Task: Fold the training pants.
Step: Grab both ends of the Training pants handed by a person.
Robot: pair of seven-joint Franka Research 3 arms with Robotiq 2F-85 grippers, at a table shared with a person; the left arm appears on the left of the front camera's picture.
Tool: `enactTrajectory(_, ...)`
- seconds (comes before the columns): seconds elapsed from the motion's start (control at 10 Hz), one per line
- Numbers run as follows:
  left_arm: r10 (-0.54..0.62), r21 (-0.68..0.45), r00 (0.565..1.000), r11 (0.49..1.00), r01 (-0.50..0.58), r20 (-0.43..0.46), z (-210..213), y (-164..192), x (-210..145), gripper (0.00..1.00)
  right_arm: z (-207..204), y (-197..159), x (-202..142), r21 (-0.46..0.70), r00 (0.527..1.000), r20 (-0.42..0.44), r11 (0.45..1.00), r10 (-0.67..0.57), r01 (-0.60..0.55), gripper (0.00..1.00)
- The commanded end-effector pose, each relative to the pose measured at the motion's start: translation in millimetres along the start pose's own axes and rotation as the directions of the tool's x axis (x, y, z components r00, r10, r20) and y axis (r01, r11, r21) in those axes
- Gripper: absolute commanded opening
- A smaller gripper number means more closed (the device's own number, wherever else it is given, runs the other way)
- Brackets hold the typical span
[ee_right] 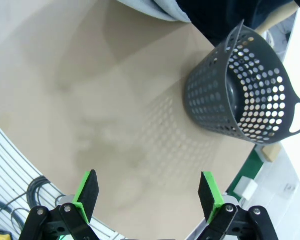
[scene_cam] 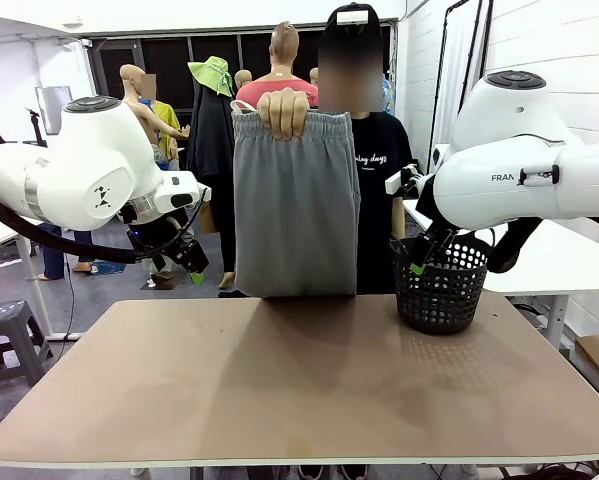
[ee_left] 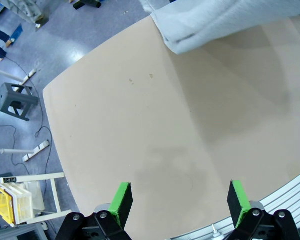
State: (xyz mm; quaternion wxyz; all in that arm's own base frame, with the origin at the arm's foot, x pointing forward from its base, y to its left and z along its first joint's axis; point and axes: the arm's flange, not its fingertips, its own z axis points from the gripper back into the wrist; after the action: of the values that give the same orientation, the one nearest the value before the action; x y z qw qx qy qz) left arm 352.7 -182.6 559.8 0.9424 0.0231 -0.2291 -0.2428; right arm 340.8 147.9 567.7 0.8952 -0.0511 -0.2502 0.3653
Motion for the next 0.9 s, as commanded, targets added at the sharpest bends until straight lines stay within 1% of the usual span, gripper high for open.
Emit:
enactTrajectory(0.0, -0.001, 0.001, 1.0, 1.0, 0.001, 0.007, 0.2, 0.0, 1.0, 1.0, -0.6, 0.3, -0.3, -0.001, 1.0, 0.002, 1.0, 0.0, 0.0, 1.0)
enactTrajectory(0.8, -0.001, 0.001, 1.0, 1.0, 0.001, 0.007, 0.2, 0.0, 1.0, 1.0, -0.6, 0.3, -0.3, -0.001, 1.0, 0.002, 1.0, 0.0, 0.0, 1.0)
